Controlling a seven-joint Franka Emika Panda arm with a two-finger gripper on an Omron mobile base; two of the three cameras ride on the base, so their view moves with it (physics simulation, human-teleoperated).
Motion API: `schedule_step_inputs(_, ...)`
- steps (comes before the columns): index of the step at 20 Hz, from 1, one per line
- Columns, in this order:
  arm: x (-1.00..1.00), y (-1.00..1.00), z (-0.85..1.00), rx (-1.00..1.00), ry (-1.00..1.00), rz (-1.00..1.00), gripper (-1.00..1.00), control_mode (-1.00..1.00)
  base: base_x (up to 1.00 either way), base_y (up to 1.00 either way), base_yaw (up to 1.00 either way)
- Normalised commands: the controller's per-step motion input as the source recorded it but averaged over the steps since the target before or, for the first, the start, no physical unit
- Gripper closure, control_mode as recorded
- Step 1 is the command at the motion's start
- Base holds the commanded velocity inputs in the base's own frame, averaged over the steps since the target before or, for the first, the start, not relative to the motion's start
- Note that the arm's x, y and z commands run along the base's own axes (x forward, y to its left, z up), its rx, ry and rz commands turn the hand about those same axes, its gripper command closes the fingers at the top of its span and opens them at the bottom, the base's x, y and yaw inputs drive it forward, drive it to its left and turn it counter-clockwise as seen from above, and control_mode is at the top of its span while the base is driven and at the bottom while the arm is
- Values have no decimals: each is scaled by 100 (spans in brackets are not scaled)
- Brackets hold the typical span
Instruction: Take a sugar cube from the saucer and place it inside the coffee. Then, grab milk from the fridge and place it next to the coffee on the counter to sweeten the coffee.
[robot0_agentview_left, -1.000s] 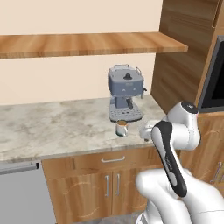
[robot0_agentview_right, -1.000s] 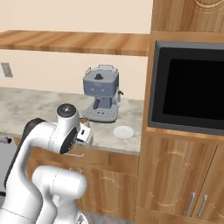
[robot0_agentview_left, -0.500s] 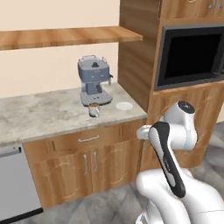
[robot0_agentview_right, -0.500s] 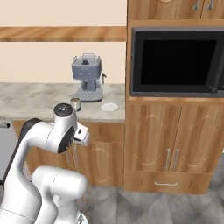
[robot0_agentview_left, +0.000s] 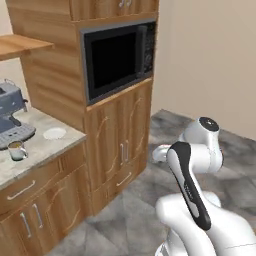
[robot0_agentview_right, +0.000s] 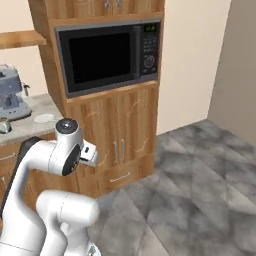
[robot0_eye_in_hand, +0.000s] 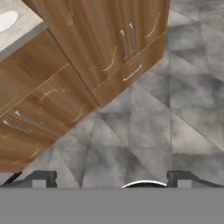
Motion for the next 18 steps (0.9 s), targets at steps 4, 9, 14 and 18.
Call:
schedule_step_inputs(4, 0, 0, 0, 0, 0, 0, -100, 100, -2, 17, -91)
schedule_step_inputs(9, 0, 0, 0, 0, 0, 0, -100, 100, -29, 26, -85)
schedule_step_inputs(14, 0, 0, 0, 0, 0, 0, -100, 100, -100, 11, -68)
schedule_step_inputs(18, 0, 0, 0, 0, 0, 0, -100, 100, -48, 4, -86)
